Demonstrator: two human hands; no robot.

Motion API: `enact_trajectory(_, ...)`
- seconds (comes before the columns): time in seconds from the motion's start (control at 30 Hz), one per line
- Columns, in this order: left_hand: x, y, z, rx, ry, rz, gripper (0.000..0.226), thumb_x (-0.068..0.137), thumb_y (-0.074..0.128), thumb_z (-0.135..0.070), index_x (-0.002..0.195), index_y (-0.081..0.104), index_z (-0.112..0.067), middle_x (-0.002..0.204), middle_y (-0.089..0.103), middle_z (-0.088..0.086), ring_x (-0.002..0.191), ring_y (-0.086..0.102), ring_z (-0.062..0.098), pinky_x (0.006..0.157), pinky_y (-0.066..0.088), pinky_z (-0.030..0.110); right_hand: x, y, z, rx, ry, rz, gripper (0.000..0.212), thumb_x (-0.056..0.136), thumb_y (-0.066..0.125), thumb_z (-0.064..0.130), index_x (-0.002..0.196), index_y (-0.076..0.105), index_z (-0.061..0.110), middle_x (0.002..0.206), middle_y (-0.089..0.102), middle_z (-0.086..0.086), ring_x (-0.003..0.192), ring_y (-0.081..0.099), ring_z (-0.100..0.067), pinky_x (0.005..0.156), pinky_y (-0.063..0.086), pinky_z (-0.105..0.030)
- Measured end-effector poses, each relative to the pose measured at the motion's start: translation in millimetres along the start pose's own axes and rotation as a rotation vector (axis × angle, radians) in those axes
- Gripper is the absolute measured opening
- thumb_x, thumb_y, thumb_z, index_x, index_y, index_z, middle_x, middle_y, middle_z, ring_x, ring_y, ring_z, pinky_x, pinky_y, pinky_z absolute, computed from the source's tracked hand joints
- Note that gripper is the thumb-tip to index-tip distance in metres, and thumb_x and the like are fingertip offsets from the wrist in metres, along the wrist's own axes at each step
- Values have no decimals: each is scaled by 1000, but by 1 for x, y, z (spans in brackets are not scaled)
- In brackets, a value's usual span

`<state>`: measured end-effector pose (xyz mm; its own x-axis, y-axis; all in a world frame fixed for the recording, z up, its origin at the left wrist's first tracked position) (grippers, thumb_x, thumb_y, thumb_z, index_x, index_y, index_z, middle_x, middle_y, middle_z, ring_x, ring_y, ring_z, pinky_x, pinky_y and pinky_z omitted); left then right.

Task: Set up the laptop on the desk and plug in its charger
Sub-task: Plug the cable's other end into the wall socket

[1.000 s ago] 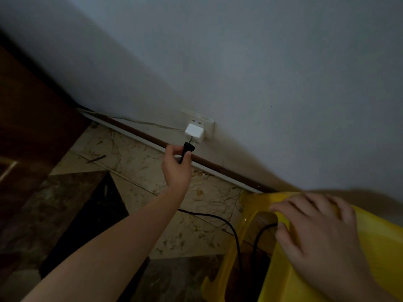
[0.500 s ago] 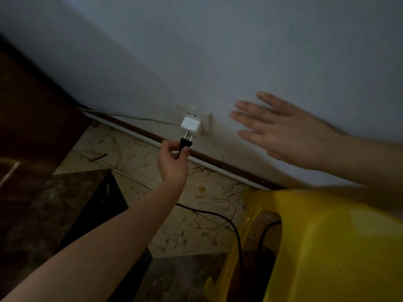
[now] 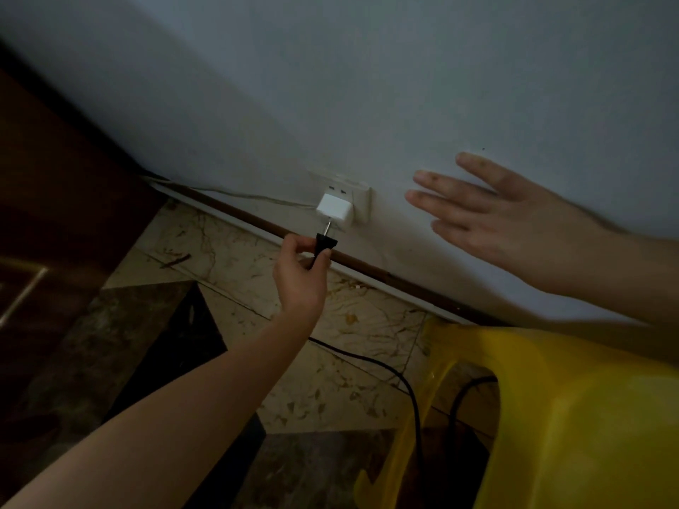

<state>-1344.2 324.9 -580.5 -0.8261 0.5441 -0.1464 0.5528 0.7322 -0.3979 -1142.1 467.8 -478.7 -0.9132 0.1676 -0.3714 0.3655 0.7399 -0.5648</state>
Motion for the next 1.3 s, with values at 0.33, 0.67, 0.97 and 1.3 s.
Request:
enact_trajectory(0.33, -1, -4, 1, -51, 45, 35, 24, 86, 65, -10, 83, 55, -32, 91, 63, -9, 82, 68, 22, 63, 54, 25, -1, -11, -2, 42, 10, -78, 73, 77, 9, 4, 143, 39, 18, 149, -25, -19, 134, -29, -40, 105, -29, -57)
enact_trajectory(0.67, -3, 2, 5, -85, 20, 20, 30, 84, 67, -9, 80, 53, -34, 93, 64, -7, 83, 68, 20, 73, 58, 33, 0, -10, -4, 350, 59, -370, 56, 61, 62, -9, 117, 64, -3, 152, 27, -21, 144, 14, -36, 117, -6, -53)
enact_trajectory(0.97, 1, 0, 11, -69, 2, -4, 14, 85, 66, -9, 89, 57, -19, 94, 66, 2, 83, 67, 24, 74, 58, 41, -2, -14, -5, 412, 75, -322, 59, 55, 70, -9, 114, 65, -4, 151, 29, -21, 143, 16, -34, 117, -5, -52)
enact_trajectory(1.3, 4, -2, 12, 31, 82, -36, 11, 83, 68, -10, 88, 60, -16, 88, 63, -8, 84, 64, 17, 75, 58, 39, -3, -16, 0, 288, 72, -220, 64, 64, 69, 3, 127, 59, 9, 155, 15, -17, 145, -1, -36, 115, -12, -56)
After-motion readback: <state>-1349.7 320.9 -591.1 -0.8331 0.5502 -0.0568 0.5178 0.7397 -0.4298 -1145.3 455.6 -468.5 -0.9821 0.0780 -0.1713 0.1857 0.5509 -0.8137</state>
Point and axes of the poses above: each hand's wrist, its own x-axis towards the middle knuckle, its own y-axis out of the palm, z = x × y, the point moved 3 cm from there along x, towards the middle knuckle
